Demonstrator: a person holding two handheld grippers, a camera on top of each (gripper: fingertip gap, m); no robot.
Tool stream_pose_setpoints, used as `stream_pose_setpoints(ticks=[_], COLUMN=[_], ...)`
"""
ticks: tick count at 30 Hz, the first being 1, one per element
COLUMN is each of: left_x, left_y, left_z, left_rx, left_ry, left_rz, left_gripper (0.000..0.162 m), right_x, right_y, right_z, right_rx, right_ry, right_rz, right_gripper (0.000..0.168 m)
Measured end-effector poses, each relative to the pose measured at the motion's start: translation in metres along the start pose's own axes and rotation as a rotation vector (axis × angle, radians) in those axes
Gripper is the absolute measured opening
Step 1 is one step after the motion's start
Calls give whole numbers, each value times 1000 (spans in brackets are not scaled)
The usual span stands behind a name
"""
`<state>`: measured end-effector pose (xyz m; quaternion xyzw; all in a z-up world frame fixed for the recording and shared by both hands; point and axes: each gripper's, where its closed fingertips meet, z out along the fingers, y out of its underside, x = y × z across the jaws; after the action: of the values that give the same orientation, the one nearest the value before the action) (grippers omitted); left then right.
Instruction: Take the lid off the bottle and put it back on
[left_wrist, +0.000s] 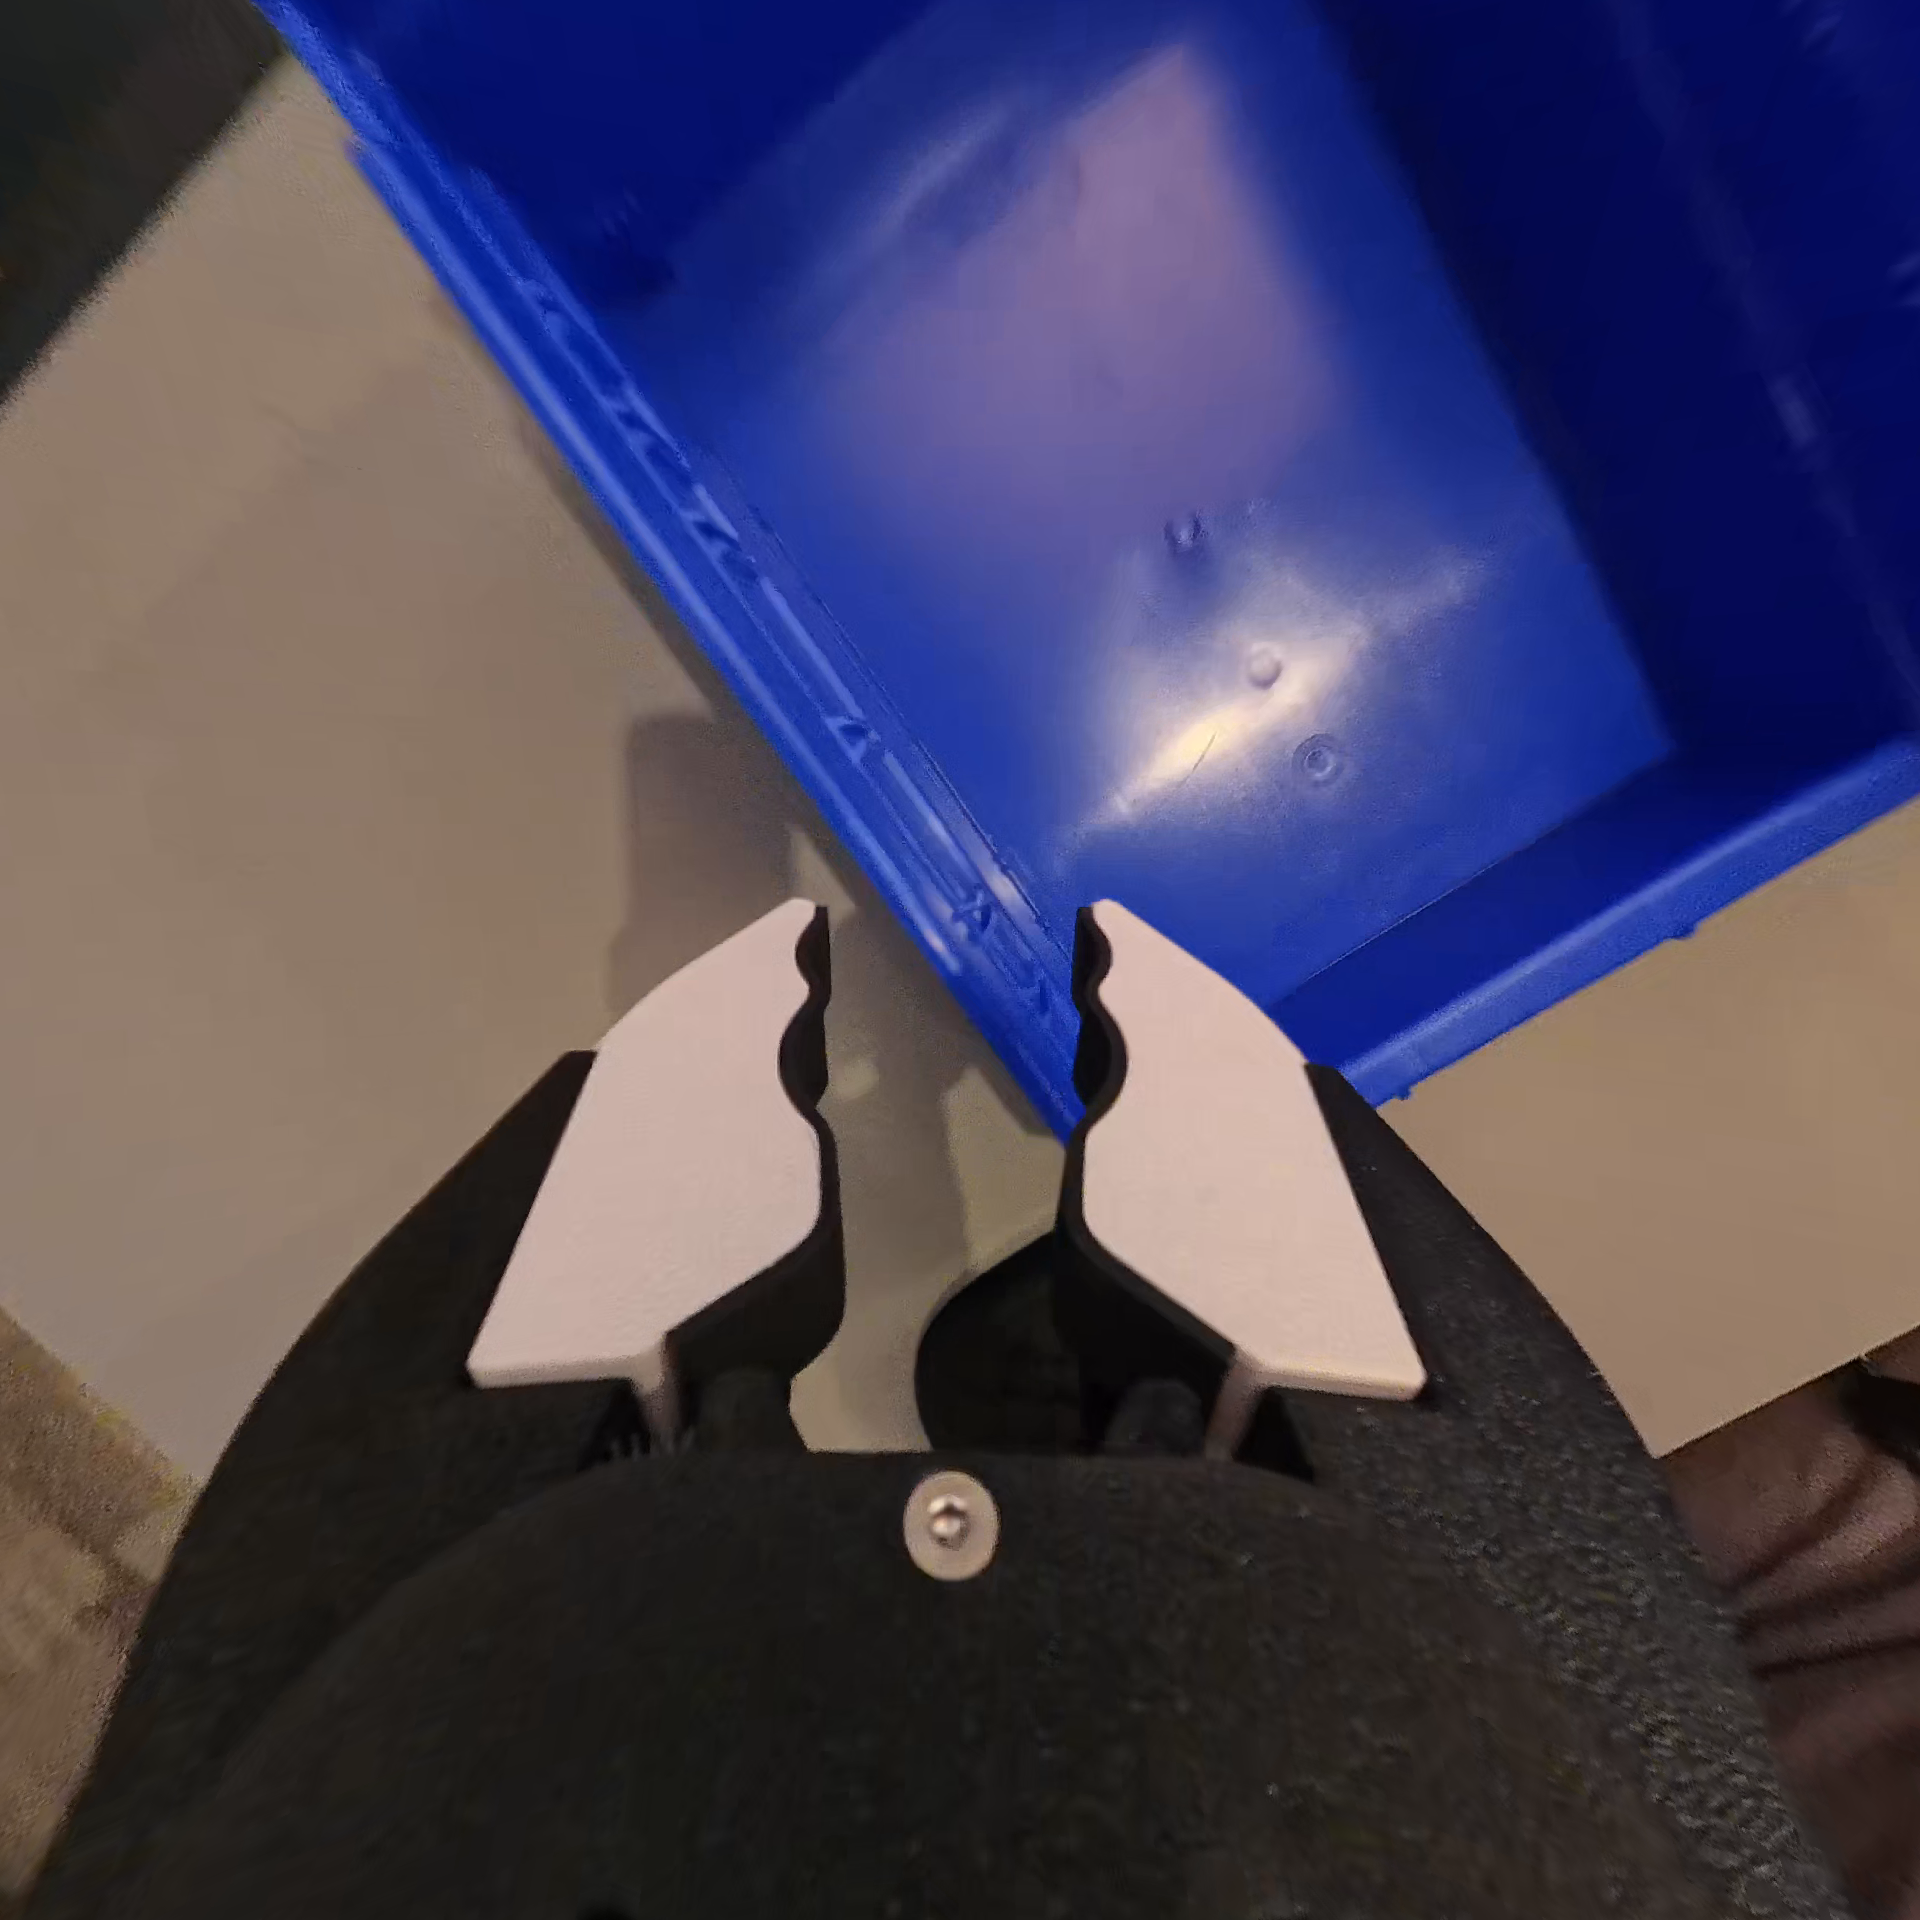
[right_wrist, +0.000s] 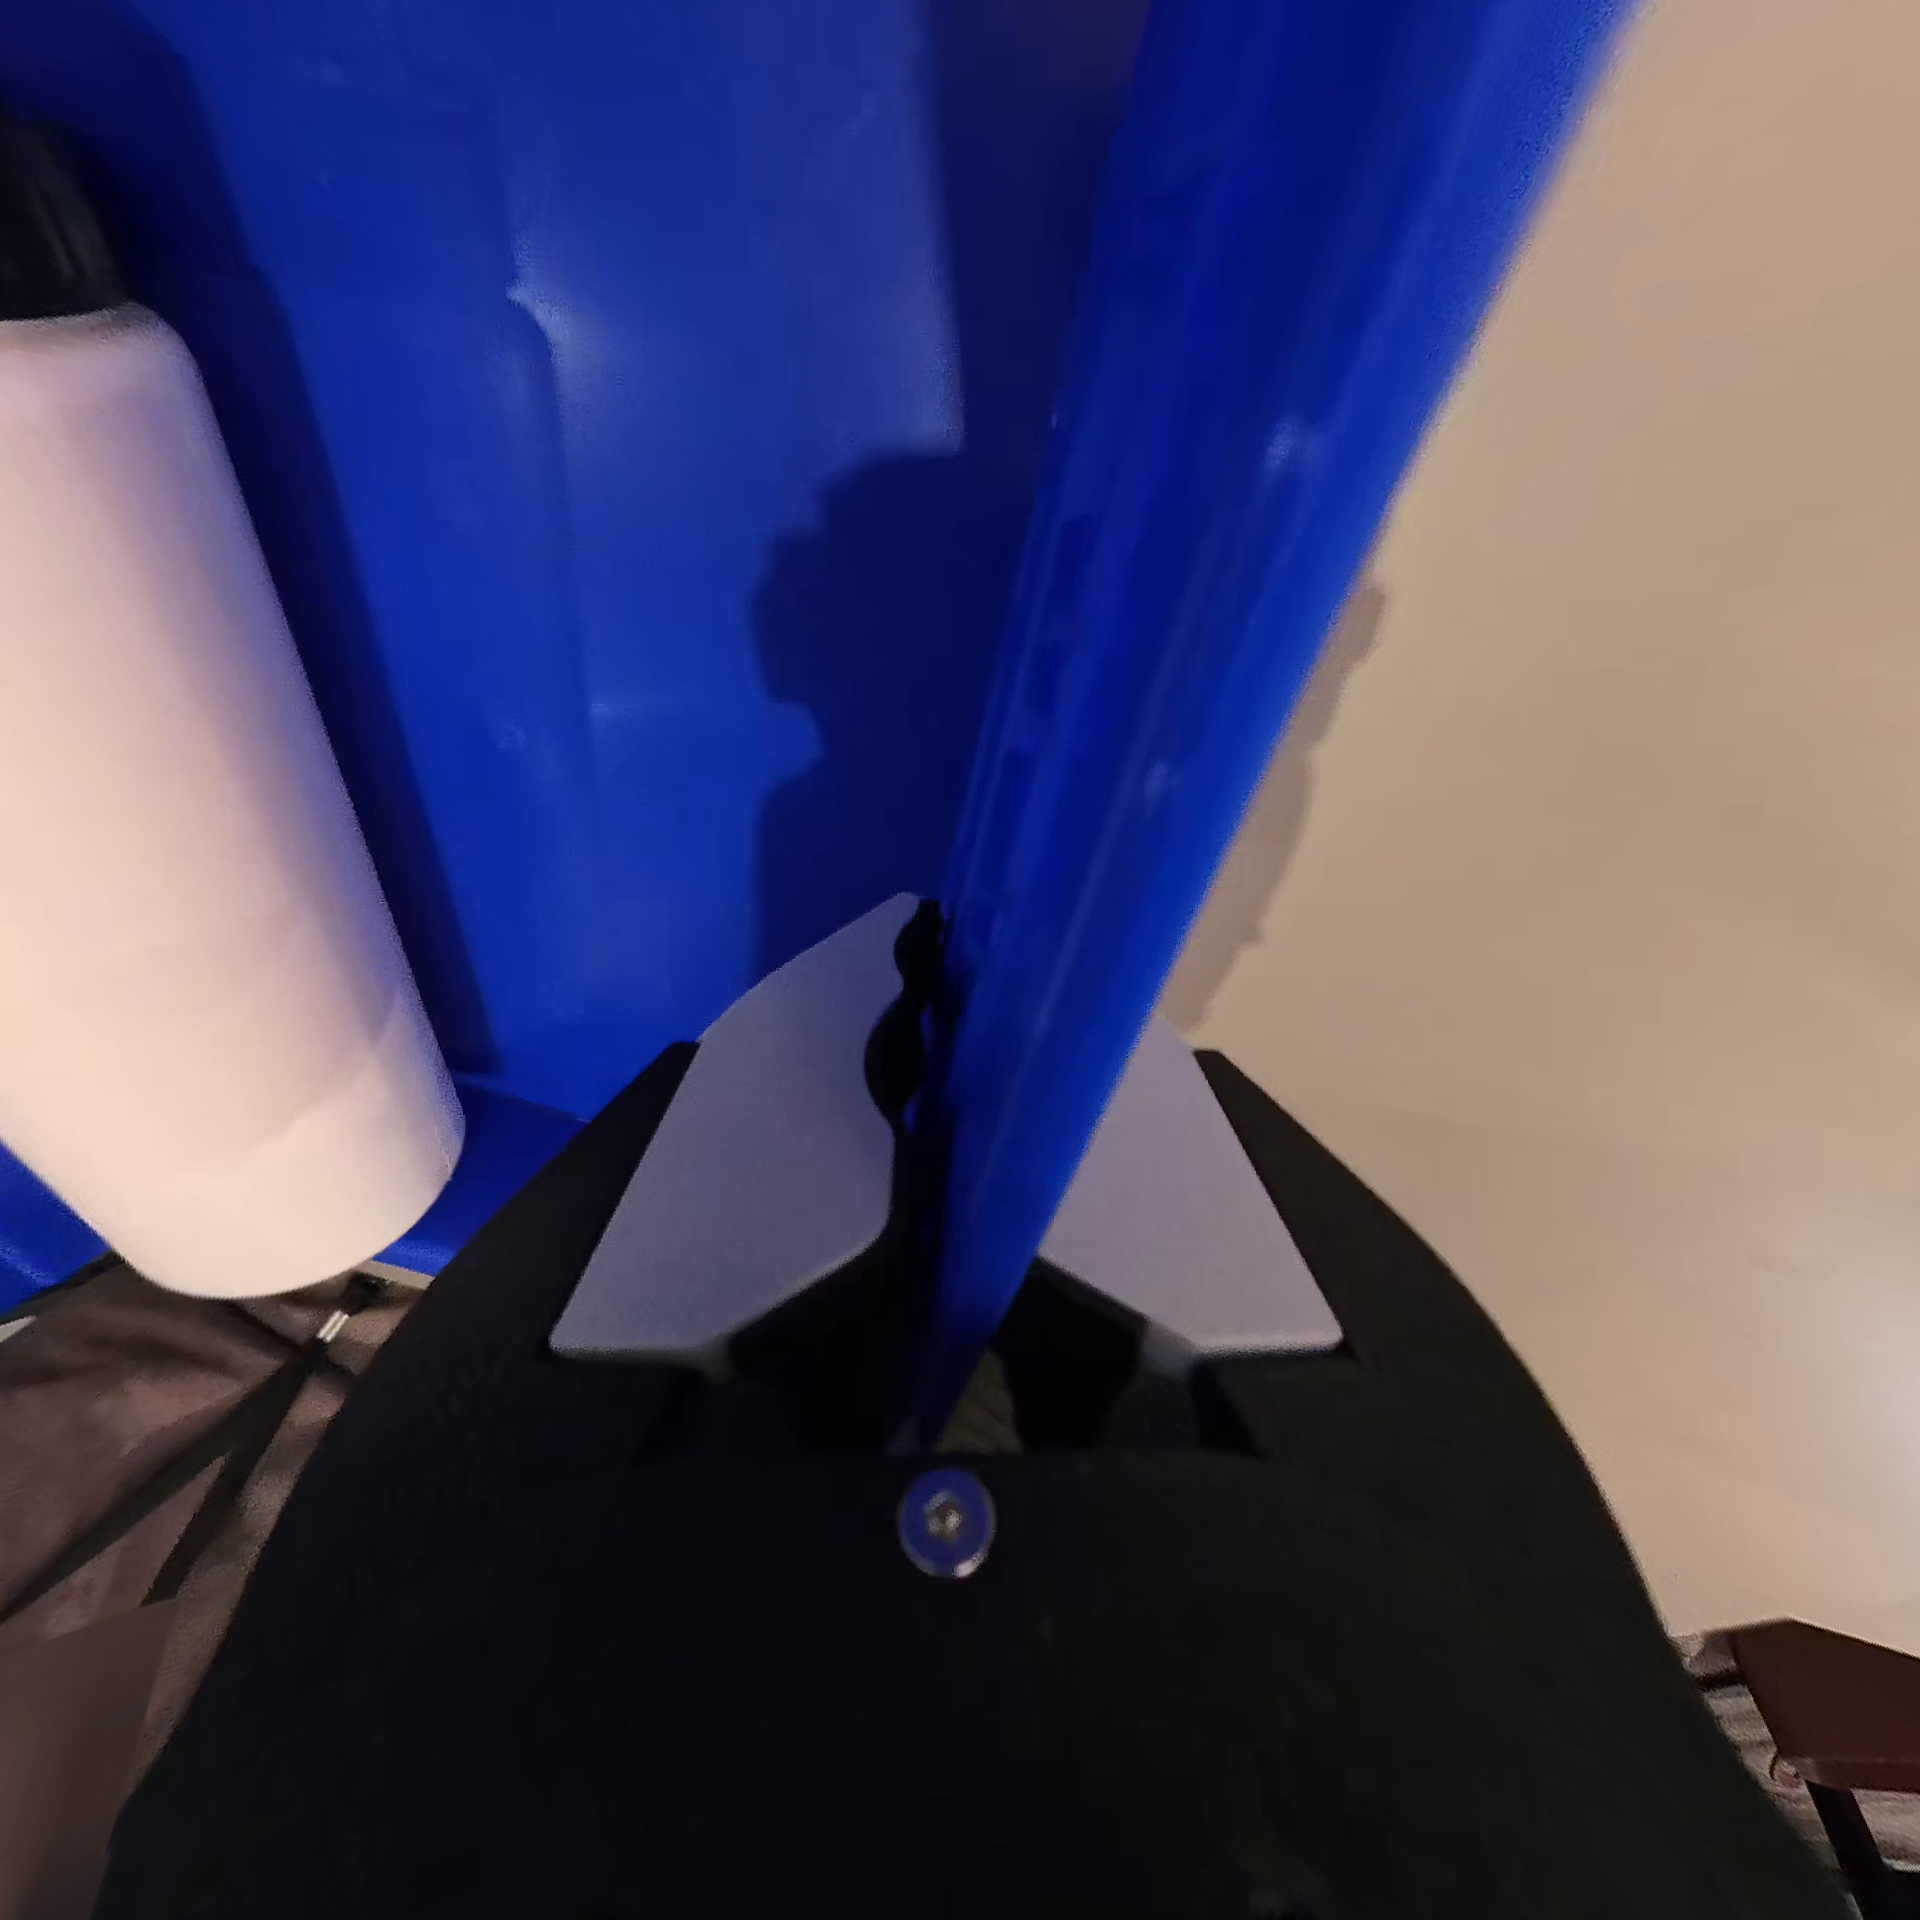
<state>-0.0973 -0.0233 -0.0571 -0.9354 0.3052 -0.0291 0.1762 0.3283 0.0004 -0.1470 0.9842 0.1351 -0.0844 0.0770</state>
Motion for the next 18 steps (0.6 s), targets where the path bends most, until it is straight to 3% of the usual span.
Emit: stream_pose_setpoints(ticks=[7,18], left_x=[-25,-43], left_y=[13,16], left_z=[-70,-93], left_rx=[221,344], left_ry=[-32,-10], left_rz=[-68,-101], left_gripper=[43,47], right_x=[28,17], right_y=[21,19], right_z=[-12,-73], right_rx=[-19,42], right_ry=[13,13], right_rz=[4,10], right_gripper=[6,6])
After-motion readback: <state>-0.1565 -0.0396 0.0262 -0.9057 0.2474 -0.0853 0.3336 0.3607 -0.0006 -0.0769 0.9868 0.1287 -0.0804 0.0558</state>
